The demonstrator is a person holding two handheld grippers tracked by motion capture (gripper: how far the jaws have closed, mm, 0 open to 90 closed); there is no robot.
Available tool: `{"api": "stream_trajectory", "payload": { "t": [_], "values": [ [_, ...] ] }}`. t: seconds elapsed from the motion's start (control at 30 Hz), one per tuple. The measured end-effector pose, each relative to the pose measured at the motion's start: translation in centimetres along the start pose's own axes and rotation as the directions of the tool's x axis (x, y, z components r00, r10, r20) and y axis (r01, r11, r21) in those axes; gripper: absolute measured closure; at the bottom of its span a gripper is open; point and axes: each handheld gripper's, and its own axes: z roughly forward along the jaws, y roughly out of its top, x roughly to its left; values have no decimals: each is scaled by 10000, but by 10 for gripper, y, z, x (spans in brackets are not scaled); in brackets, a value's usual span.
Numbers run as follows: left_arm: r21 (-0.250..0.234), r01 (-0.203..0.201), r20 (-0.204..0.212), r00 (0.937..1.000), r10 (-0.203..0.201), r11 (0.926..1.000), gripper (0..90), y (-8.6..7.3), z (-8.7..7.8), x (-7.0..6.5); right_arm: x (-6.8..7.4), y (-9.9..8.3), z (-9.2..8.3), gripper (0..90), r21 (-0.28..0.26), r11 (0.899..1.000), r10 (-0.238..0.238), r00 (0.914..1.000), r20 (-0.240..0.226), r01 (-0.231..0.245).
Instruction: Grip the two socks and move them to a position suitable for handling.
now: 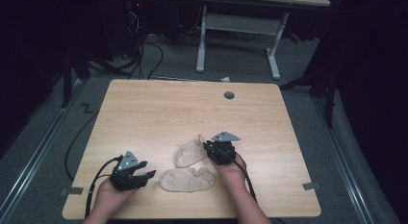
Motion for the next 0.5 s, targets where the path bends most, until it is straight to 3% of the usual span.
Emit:
{"api": "stream_trajectory", "payload": {
  "t": [0.2,0.37,0.5],
  "values": [
    [56,-13,4,10000,13,10000,489,0,1,-1,-13,-12,-8,755,57,9997,246,9994,241,-248],
    [97,-27,4,10000,27,9999,490,0,3,-1,-20,-13,-18,747,-95,9999,127,9989,460,-123],
    [135,-64,-4,10000,64,9999,491,0,5,-3,-23,-9,-13,820,95,10000,-23,9989,476,18]
  ]
}}
